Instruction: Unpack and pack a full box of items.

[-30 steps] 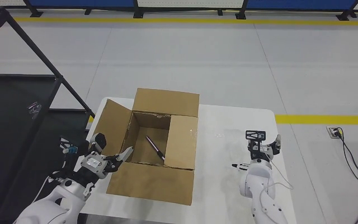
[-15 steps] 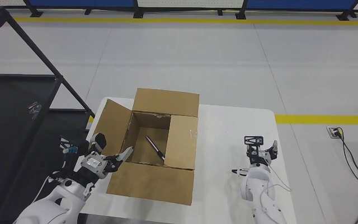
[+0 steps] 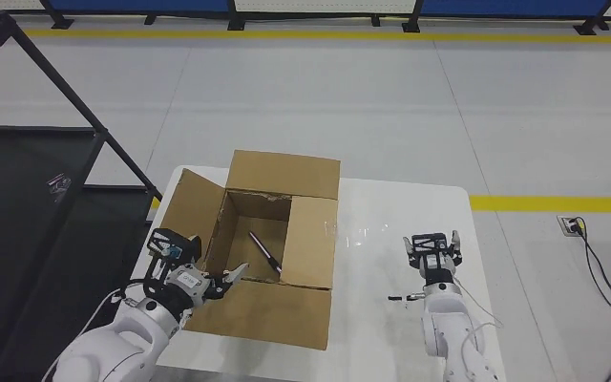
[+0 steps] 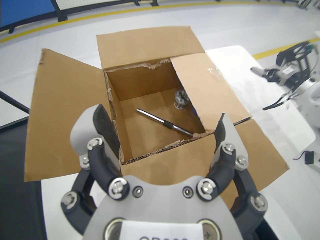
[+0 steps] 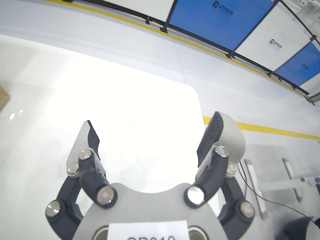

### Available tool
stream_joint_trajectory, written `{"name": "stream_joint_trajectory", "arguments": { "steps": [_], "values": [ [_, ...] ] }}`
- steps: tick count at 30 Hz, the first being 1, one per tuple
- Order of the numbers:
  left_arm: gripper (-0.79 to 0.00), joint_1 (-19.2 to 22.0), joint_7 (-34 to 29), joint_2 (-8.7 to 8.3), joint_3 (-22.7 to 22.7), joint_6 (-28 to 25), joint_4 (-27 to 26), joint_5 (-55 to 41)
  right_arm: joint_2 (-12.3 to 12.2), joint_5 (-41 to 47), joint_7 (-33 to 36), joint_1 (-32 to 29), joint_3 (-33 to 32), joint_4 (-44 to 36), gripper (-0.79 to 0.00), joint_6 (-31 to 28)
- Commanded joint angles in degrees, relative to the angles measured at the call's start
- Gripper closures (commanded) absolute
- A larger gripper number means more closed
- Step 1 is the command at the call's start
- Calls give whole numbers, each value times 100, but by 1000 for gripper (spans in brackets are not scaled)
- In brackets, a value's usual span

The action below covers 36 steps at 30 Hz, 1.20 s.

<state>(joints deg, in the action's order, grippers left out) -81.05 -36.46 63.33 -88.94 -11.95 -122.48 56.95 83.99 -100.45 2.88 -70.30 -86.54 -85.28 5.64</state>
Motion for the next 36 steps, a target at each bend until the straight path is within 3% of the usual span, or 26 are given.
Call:
{"name": "stream_joint_trajectory", "arguments": {
  "steps": [1, 3, 5, 15, 22, 29, 36],
  "values": [
    [-785, 300, -217, 16, 269, 49, 172, -123, -33, 126, -152, -120, -89, -191, -785, -413],
    [-785, 611, -529, 32, 478, 124, 348, -310, -73, 247, -275, -233, -164, -373, -785, -892],
    [-785, 611, -529, 32, 478, 124, 348, -310, -117, 165, -235, -308, -204, -522, -785, -1348],
    [-785, 656, -589, 39, 490, 100, 563, -688, -105, 198, -174, -318, -117, -636, -785, -1179],
    [-785, 1814, -1640, 112, 908, 229, 1914, -2747, -113, 634, 78, -184, -185, -693, -785, -1114],
    [-785, 2814, -2310, 226, 1510, 482, 3236, -3999, -157, 837, 69, -281, -373, -662, -785, -1107],
    [-785, 3526, -2250, 376, 2132, 341, 4360, -4547, -190, 1005, -44, -378, -472, -624, -785, -1071]
  ]
}}
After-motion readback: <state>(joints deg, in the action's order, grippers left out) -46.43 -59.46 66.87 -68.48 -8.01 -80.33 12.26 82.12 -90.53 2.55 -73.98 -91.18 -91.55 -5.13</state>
